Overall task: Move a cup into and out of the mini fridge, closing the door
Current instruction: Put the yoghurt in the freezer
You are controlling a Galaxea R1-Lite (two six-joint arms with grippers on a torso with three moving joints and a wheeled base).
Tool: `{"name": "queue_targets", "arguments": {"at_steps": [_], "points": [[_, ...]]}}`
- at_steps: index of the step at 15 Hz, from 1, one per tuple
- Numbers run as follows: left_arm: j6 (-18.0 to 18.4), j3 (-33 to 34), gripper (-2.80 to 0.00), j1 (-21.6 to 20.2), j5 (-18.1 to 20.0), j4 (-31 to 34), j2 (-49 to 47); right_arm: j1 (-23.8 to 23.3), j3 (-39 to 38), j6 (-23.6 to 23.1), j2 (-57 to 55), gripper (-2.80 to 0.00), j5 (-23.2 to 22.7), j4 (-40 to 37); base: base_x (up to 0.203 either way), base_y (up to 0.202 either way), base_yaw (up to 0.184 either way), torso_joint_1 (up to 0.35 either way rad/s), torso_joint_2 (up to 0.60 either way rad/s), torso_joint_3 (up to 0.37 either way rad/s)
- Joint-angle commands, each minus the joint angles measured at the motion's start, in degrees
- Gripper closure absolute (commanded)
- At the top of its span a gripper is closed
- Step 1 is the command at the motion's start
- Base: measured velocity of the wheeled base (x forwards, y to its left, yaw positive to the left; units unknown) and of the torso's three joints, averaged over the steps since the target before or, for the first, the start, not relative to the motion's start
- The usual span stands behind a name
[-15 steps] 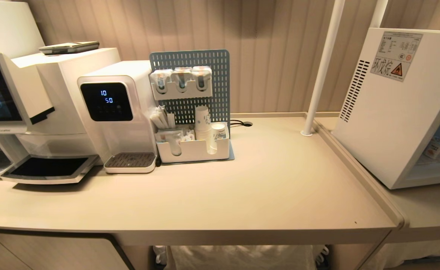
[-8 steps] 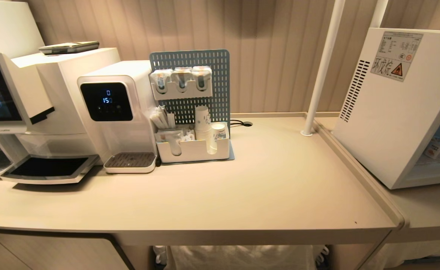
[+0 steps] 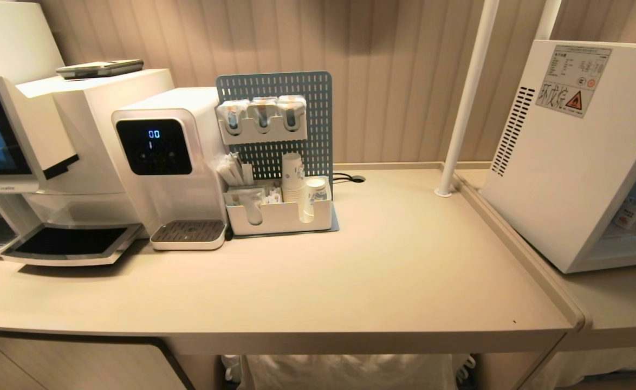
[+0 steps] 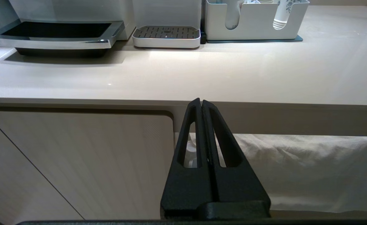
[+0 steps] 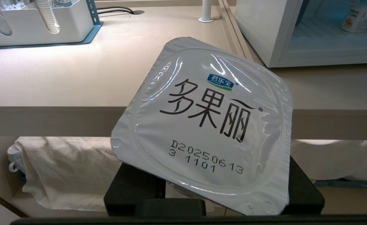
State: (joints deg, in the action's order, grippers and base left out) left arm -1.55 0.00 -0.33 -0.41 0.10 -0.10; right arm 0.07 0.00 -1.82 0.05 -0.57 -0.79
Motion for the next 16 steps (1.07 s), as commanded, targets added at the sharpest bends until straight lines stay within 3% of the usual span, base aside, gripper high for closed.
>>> {"name": "queue_targets", "arguments": {"at_steps": [1, 10, 16], "points": [[-0.03, 0.09, 0.0, -0.02, -0.02, -0.01, 0.01, -0.07, -0.09, -0.03, -0.14, 0.0, -0.04, 0.0, 0.0, 0.0, 0.0, 0.0, 0.0, 0.0], [0.05, 0.09, 0.0, -0.02, -0.02, -0.01, 0.01, -0.07, -0.09, -0.03, -0.14, 0.0, -0.04, 0.01, 0.0, -0.006, 0.001, 0.0, 0.0, 0.0], [0.05, 0.09, 0.0, -0.02, -0.02, -0.01, 0.01, -0.07, -0.09, -0.09, -0.22, 0.0, -0.04, 0.09, 0.0, -0.176, 0.002, 0.002, 0.0, 0.002]]}}
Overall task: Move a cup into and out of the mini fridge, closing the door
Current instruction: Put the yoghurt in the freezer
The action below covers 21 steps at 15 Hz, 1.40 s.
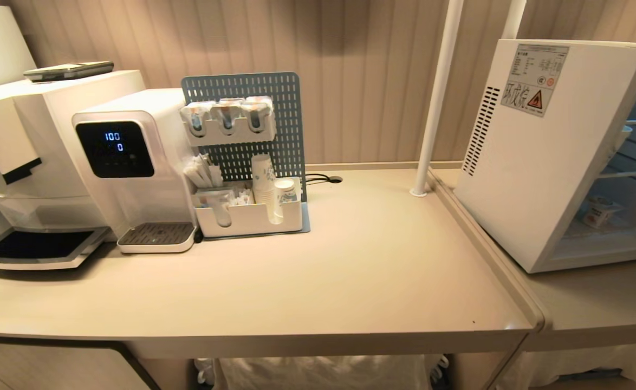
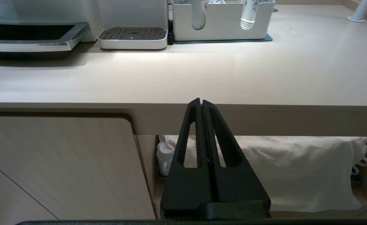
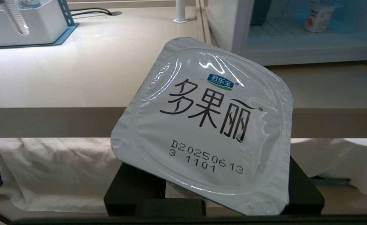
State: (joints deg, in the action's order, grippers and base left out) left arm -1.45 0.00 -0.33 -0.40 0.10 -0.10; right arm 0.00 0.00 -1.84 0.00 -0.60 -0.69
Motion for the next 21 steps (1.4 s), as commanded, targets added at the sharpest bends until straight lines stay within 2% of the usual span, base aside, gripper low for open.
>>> {"name": "queue_targets", "arguments": {"at_steps": [1, 21], "points": [[0.04, 0.09, 0.0, -0.02, -0.04, -0.01, 0.01, 0.07, -0.09, 0.0, -0.15, 0.0, -0.02, -0.02, 0.0, -0.193, 0.002, 0.005, 0.0, 0.001], [-0.04, 0.09, 0.0, -0.02, -0.04, -0.01, 0.01, 0.02, -0.09, 0.0, -0.18, 0.0, -0.02, -0.02, 0.0, -0.192, -0.002, 0.003, 0.0, 0.003]]}}
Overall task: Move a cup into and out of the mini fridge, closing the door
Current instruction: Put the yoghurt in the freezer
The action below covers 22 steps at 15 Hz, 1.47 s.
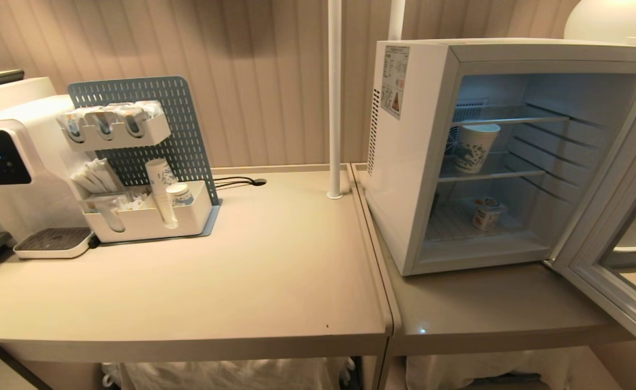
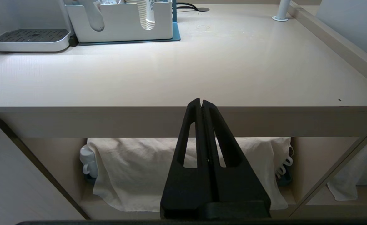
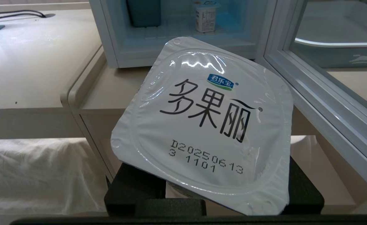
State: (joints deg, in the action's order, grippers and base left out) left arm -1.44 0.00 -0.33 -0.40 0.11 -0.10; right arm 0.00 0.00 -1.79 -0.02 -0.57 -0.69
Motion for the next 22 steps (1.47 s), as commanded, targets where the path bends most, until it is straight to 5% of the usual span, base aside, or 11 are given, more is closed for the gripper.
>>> {"name": "queue_targets", "arguments": {"at_steps": [1, 13, 15, 19, 22], "points": [[-0.06, 0.09, 0.0, -0.02, -0.04, -0.02, 0.01, 0.01, -0.09, -0.05, -0.15, 0.0, -0.04, -0.01, 0.0, -0.094, -0.001, -0.002, 0.0, -0.002], [-0.06, 0.09, 0.0, -0.02, -0.04, -0.02, 0.01, 0.0, 0.68, 0.47, -0.02, 0.0, -0.24, 1.24, 0.089, 0.0, 0.001, 0.002, 0.0, 0.002], [-0.06, 0.09, 0.0, -0.02, -0.04, -0.02, 0.01, 0.01, 6.55, 0.46, -1.56, 0.0, -5.95, -0.37, 0.0, 0.0, 0.0, 0.0, 0.0, 0.0], [-0.06, 0.09, 0.0, -0.02, -0.04, -0.02, 0.01, -0.08, 17.57, 1.43, -23.25, 0.0, -14.05, -2.3, 0.0, 0.0, 0.0, 0.0, 0.0, 0.0], [-0.06, 0.09, 0.0, -0.02, -0.04, -0.02, 0.01, -0.04, 21.45, 1.73, -44.79, 0.0, -16.43, 7.93, 0.0, 0.0, 0.0, 0.0, 0.0, 0.0]]}}
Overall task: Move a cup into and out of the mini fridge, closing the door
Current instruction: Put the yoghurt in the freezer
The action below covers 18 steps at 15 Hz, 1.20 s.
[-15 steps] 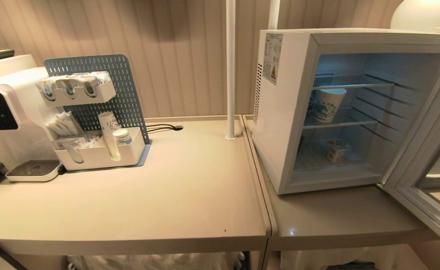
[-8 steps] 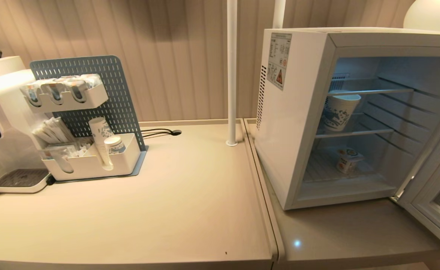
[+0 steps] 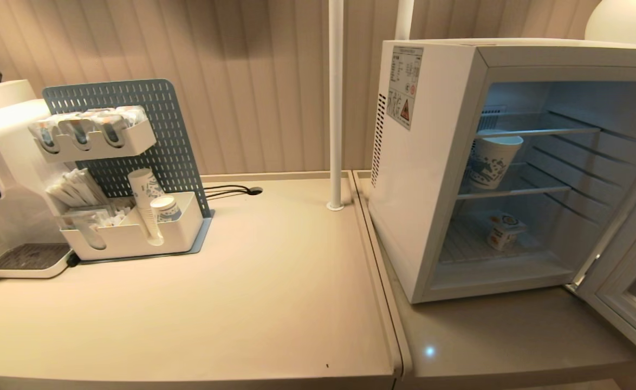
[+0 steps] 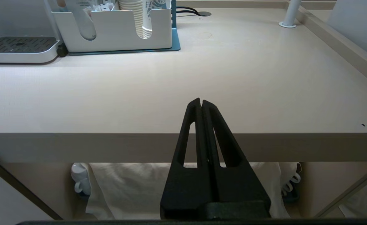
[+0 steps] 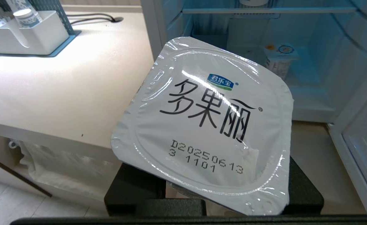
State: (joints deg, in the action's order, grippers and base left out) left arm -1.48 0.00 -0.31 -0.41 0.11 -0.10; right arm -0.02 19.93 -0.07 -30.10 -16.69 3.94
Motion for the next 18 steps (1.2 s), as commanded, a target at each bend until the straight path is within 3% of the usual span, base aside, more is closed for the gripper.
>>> {"name": "queue_targets", "arguments": {"at_steps": [1, 7, 9, 13, 18], "points": [[-0.02, 0.09, 0.0, -0.04, -0.02, -0.02, 0.01, -0.01, 2.46, 0.02, -21.94, 0.0, -0.79, 7.89, 0.0, 0.0, 0.0, 0.0, 0.0, 0.0], [-0.02, 0.09, 0.0, -0.04, -0.02, -0.02, 0.01, 1.12, 9.47, -0.13, -56.57, 0.0, -0.68, 35.56, 0.0, 0.0, 0.0, 0.0, 0.0, 0.0], [-0.02, 0.09, 0.0, -0.04, -0.02, -0.02, 0.01, 3.91, 13.27, -0.35, -62.29, 0.0, 4.17, 41.69, 0.0, 0.0, 0.0, 0.0, 0.0, 0.0], [-0.02, 0.09, 0.0, -0.04, -0.02, -0.02, 0.01, 13.63, 16.31, -2.31, -68.82, 0.0, 20.69, 50.92, 0.0, 0.0, 0.0, 0.0, 0.0, 0.0], [-0.02, 0.09, 0.0, -0.04, -0.02, -0.02, 0.01, 15.76, 20.48, -4.06, -74.37, 0.0, 23.44, 54.67, 0.0, 0.0, 0.0, 0.0, 0.0, 0.0]]}}
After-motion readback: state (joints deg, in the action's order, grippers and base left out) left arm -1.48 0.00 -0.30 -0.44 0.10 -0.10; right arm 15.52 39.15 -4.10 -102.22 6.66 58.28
